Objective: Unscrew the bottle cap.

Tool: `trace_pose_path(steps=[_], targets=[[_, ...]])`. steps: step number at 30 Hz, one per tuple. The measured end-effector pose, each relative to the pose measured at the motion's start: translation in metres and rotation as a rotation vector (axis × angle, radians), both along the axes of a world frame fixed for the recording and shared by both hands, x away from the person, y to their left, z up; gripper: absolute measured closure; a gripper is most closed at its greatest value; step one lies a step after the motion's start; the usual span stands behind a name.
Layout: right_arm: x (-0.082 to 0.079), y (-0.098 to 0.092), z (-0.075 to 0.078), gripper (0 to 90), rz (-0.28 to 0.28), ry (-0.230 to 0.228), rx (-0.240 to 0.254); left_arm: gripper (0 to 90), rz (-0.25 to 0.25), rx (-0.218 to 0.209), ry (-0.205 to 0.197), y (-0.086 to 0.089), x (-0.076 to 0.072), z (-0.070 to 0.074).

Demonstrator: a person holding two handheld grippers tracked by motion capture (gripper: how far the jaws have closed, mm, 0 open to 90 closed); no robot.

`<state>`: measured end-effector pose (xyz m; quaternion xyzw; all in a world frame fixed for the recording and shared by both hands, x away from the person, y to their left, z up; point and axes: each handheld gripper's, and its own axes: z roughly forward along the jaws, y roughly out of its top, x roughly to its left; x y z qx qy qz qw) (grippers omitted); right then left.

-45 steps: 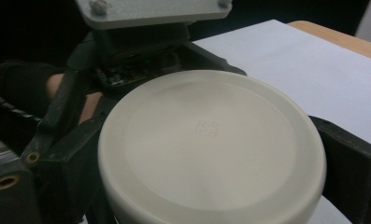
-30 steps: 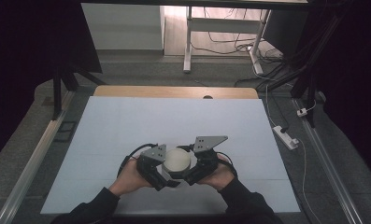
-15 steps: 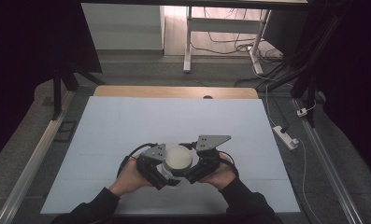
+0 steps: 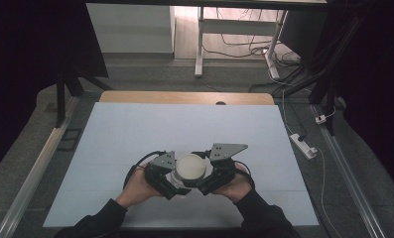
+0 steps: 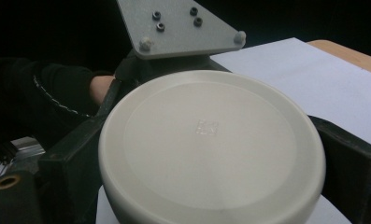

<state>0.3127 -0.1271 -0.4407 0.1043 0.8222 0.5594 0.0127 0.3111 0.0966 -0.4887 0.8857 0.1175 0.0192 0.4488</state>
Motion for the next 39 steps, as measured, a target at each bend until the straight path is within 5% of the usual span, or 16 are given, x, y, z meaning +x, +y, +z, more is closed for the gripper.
trace_pose_path(steps=[24,39], targets=[[-0.011,-0.007,0.007,7.1,-0.043,-0.009,-0.006,7.3,0.085,-0.008,-0.003,0.013,0.012,-0.002],[-0.024,-0.011,0.005,7.1,-0.070,-0.021,-0.006,7.3,0.188,-0.030,-0.014,0.022,0.026,0.001]])
